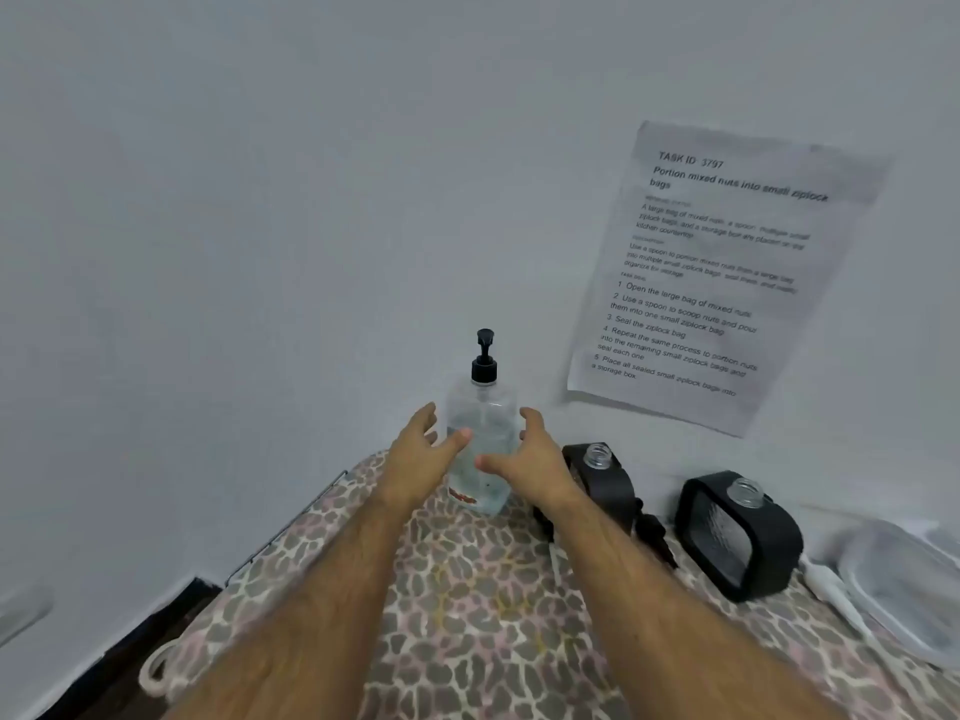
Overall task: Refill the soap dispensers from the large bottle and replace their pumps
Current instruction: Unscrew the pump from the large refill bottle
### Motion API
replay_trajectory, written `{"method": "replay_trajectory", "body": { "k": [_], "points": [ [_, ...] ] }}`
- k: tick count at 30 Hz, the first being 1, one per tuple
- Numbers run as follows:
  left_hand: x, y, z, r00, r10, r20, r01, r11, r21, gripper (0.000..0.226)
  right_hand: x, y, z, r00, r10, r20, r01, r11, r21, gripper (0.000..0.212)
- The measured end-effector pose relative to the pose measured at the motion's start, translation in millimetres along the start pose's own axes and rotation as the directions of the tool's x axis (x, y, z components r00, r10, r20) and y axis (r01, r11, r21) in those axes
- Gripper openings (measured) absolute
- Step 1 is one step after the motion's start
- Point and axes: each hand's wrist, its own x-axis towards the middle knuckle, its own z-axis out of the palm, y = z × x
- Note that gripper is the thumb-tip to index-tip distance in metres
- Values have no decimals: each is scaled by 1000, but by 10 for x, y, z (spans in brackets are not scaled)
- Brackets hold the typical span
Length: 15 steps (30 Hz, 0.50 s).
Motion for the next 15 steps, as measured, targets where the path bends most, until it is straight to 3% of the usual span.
{"method": "replay_trajectory", "body": {
  "k": [3, 7, 15],
  "points": [
    [164, -97, -4, 999, 17, 27, -15, 998, -61, 79, 155, 63, 73, 1000, -1, 30, 2, 999, -32, 80],
    [228, -184, 59, 994, 51, 97, -39, 993, -115, 60, 268, 187, 158, 999, 4, 38, -6, 999, 50, 63],
    [-4, -110, 88, 998, 55, 22, -53, 994, -96, 57, 101, 217, 148, 1000, -9, 25, 7, 996, 91, 57]
  ]
}}
